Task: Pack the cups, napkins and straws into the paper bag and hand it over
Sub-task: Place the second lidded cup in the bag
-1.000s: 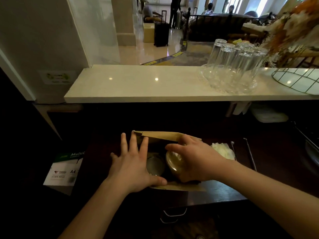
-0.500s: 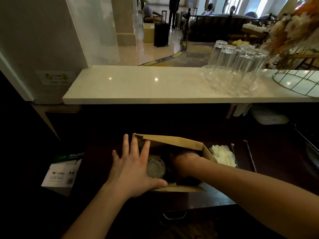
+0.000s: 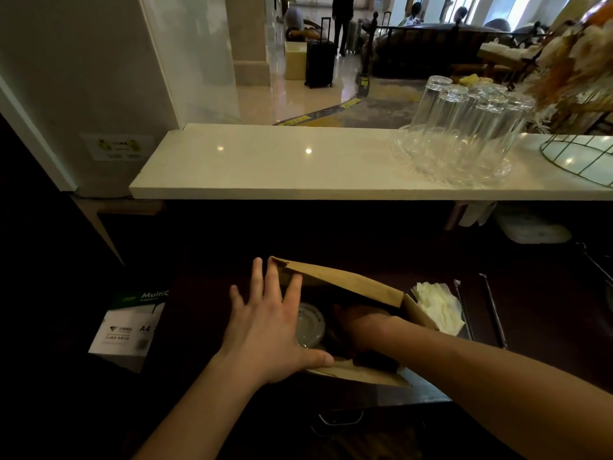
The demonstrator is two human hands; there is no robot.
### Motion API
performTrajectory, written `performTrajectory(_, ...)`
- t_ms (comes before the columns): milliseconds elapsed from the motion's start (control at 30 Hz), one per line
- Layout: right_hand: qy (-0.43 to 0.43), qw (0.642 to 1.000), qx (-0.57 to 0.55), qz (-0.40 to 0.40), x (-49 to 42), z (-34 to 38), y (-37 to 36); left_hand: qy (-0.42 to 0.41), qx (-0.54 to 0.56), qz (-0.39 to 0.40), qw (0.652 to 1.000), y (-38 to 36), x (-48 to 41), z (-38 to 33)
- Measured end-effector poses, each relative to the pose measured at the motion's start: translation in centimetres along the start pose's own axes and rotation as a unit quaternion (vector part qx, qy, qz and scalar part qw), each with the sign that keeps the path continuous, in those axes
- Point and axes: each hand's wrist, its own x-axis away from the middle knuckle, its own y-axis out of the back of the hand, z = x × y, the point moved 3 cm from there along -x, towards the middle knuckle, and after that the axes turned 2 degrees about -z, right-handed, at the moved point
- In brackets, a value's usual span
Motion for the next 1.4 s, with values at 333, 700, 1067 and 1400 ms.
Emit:
performTrajectory(333,0.014,0.997,0.064,-0.038,-0.7,-0.4,-0.4,-0.002,0.003,0.006,1.000,0.2,-0.7,-0.2)
performTrajectory(700,0.090,0.990,0.051,-0.097,2.1,0.7,2.4,0.003,0.025,0.015,1.000,0.3,-0.9,0.3)
performTrajectory(1067,0.102,0.890,-0.270,-0.353,11.9,-3.7,8.1,0.012,0.050,0.014,0.999,0.4,-1.6,0.5)
performTrajectory(1400,-0.214,0.890,-0.253,-0.313,1.8,-20.1,2.7,0.029,0.041,0.005,0.999,0.3,-2.2,0.0)
